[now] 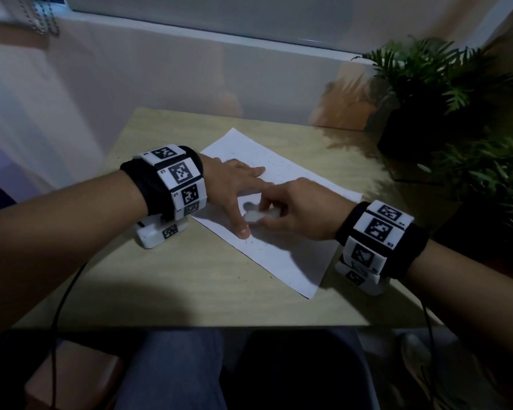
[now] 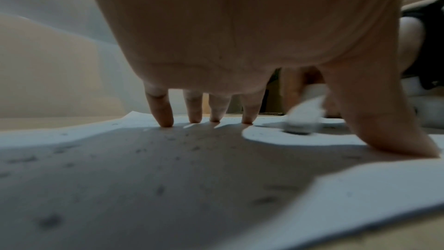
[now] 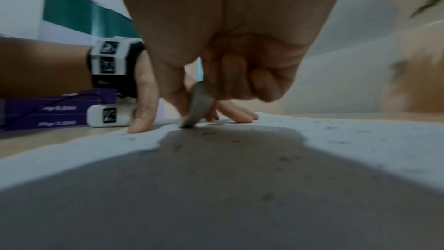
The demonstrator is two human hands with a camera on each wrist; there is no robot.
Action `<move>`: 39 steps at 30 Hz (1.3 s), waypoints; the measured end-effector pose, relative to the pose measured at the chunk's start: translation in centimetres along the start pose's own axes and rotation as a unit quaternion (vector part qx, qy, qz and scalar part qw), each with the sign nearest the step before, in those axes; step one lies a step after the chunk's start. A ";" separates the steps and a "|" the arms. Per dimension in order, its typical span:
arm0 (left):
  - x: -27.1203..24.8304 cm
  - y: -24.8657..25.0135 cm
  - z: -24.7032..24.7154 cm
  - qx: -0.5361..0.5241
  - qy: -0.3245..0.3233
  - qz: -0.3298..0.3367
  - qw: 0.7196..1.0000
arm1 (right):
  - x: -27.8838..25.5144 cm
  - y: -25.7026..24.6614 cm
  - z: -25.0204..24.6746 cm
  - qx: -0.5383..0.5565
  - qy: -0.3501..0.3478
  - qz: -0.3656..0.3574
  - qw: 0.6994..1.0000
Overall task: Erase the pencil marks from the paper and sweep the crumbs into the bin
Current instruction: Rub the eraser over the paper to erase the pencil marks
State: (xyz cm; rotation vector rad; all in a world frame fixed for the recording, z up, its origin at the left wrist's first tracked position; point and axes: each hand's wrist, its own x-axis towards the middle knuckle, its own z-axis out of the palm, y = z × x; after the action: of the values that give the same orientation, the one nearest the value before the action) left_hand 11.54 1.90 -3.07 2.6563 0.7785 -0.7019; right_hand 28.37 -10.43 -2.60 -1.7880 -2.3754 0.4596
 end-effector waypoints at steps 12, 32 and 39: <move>-0.2 0.2 0.0 0.006 0.000 -0.003 1.000 | 0.2 0.3 -0.1 0.021 -0.026 0.003 0.999; 0.0 0.0 0.9 0.042 0.030 -0.096 0.994 | 1.1 3.6 -0.5 -0.035 0.039 0.091 0.994; 0.0 0.0 0.8 0.034 0.022 -0.095 0.995 | 2.1 5.8 -1.7 -0.101 0.091 0.165 0.977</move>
State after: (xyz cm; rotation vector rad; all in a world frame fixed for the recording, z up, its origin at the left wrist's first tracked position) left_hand 11.19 1.60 -3.72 2.6913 1.0474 -0.7291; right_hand 33.50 -6.68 -3.00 -2.2194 -2.0732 0.0819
